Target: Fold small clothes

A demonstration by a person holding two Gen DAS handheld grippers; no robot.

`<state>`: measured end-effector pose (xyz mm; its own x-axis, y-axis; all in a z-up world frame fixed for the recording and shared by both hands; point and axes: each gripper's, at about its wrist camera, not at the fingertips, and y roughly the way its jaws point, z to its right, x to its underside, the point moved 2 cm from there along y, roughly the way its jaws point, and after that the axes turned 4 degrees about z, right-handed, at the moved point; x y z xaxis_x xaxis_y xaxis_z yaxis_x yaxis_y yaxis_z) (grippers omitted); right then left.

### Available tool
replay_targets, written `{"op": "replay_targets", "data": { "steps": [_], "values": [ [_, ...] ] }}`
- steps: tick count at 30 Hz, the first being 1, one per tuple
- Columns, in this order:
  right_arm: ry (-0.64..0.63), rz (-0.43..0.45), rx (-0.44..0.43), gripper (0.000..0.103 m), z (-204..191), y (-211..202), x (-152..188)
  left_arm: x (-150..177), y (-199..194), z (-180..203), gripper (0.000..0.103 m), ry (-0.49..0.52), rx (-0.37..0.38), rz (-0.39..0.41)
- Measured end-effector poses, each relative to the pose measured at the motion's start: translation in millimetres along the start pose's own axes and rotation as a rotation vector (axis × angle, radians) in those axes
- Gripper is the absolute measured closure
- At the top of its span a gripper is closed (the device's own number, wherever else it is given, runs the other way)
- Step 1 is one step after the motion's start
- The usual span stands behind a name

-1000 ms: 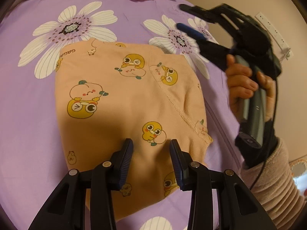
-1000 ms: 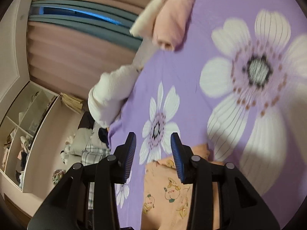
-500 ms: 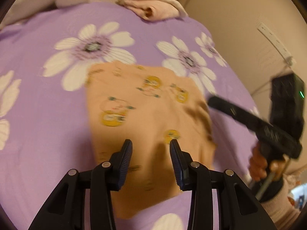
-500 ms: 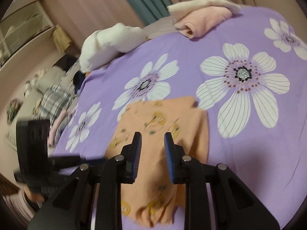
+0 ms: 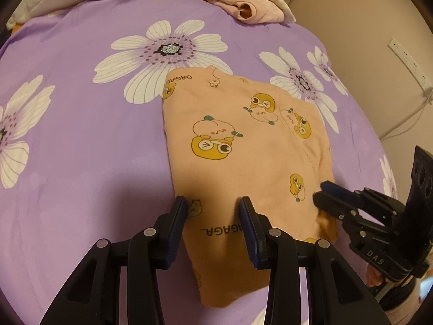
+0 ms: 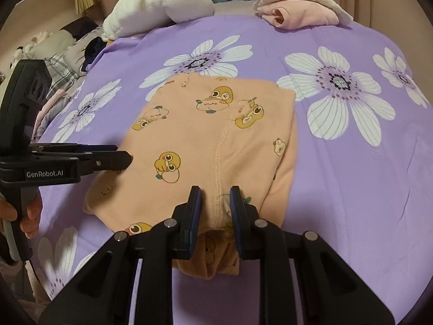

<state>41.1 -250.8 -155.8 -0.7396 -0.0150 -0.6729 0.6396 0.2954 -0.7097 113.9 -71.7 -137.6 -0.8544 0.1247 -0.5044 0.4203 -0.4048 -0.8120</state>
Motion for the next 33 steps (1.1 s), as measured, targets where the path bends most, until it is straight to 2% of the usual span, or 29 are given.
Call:
{"op": "replay_targets", "data": {
  "steps": [4,12,23,33],
  "values": [
    [-0.008,0.014,0.006,0.081,-4,-11,-1,7,-11,4,0.065,0.017,-0.010,0.018],
    [-0.002,0.060,-0.050,0.079,-18,-33,3,27,-25,18,0.065,0.084,-0.036,0.052],
    [0.042,-0.006,-0.045,0.079,-18,-13,19,37,-17,21,0.065,0.083,-0.052,0.034],
    [0.058,0.004,-0.058,0.079,-16,-21,23,44,-19,21,0.065,0.082,-0.063,0.022]
  ]
}}
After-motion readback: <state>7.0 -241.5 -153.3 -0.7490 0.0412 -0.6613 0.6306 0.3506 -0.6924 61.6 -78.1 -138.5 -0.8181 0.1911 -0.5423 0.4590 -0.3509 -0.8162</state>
